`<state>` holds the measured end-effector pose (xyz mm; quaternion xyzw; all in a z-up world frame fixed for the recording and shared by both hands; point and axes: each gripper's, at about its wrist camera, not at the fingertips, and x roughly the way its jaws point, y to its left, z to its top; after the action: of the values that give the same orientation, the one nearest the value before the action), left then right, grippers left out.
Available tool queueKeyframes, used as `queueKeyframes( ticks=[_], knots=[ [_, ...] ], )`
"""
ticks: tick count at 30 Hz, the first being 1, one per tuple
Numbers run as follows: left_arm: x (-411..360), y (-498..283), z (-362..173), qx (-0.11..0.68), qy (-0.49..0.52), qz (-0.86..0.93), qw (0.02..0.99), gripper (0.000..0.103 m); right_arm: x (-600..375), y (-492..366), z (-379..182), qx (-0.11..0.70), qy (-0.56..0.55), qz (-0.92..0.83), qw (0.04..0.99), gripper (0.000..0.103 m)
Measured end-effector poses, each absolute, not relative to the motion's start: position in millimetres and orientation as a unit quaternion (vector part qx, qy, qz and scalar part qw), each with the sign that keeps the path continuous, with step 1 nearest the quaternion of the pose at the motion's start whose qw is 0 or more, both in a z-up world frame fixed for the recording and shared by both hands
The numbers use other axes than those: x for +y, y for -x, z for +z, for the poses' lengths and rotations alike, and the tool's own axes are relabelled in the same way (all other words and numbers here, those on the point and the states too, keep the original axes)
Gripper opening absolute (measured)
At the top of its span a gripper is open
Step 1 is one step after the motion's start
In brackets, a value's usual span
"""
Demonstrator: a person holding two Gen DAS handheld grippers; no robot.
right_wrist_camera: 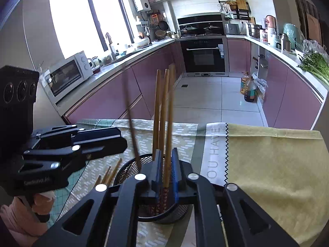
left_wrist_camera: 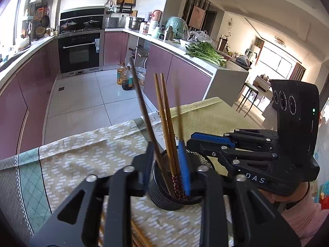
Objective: Organize utensils
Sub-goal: 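Raise the right gripper's chopstick into the mesh cup and open while the left gripper releases its own, then move both open grippers from the cup back to the chopsticks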
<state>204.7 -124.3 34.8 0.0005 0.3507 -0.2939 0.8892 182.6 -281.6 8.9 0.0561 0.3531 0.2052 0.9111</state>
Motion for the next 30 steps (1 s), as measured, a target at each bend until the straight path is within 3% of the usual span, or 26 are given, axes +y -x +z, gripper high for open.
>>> queueKeyframes(
  ticks=[6,10,12,15,23,30],
  knots=[
    [-106,-183,33,0.324,-0.01,-0.274,0.905,0.035,-285,-161,14,0.328,-0.065,0.215,0.917,0.022],
    [-76,-152,35,0.288,-0.012,-0.255,0.923,0.044,-280,-134,21,0.305,-0.058,0.245,0.919,0.033],
    [-63,-140,32,0.285,-0.015,-0.244,0.927,0.045,-271,-118,20,0.3,-0.048,0.267,0.915,0.033],
    [-42,-124,13,0.304,-0.026,-0.219,0.927,0.045,-256,-101,14,0.305,-0.03,0.293,0.906,0.038],
    [-5,-104,-51,0.392,-0.018,-0.186,0.901,0.043,-209,-99,-41,0.383,-0.013,0.313,0.869,0.038],
    [-5,-94,-84,0.422,-0.017,-0.179,0.888,0.042,-191,-102,-69,0.419,-0.011,0.301,0.857,0.038]
  ],
)
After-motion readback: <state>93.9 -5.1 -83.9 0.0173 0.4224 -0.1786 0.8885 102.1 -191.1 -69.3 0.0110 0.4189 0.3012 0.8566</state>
